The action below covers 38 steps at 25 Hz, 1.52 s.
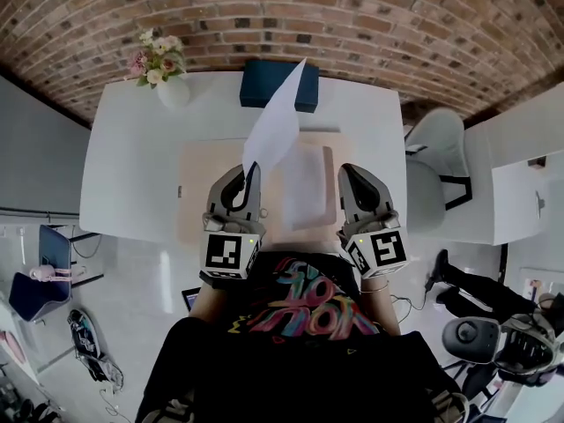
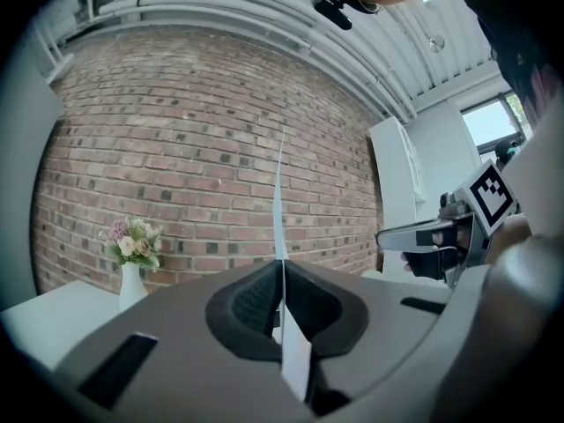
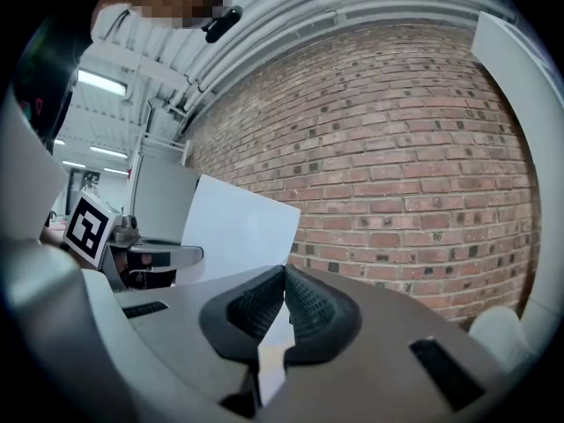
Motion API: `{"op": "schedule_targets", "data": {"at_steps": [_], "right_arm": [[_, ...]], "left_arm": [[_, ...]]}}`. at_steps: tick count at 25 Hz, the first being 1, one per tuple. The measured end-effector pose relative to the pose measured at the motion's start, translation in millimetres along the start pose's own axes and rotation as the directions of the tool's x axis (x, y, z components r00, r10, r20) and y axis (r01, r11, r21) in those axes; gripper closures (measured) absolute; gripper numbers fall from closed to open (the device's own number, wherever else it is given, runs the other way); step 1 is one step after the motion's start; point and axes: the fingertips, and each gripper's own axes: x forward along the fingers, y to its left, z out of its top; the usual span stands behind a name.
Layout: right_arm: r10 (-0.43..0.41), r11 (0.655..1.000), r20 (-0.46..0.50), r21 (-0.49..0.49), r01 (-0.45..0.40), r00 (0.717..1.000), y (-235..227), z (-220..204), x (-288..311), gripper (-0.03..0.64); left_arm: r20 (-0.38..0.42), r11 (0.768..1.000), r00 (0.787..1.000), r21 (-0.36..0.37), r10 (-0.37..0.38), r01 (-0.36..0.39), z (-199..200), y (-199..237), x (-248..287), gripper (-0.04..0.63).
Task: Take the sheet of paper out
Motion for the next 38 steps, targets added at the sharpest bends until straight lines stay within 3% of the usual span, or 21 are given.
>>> {"op": "schedule_targets", "data": {"at_steps": [15, 38], "right_arm": [[0.003, 1.000, -0.012, -0.005, -0.003, 1.000, -13.5, -6.6, -6.3, 0.598], [-0.016, 1.000, -0.018, -0.020, 0.016, 1.000, -17.4, -7.3, -10.8, 0.600]], "left_arm": [[-0.037, 0.998, 0.999, 0.060, -0.018, 0.020, -5.5, -11.3, 7.8, 0.572], [-0.033, 1.000, 0.999, 0.031, 0.005, -0.004, -7.6, -6.3, 4.1, 0.572]]}}
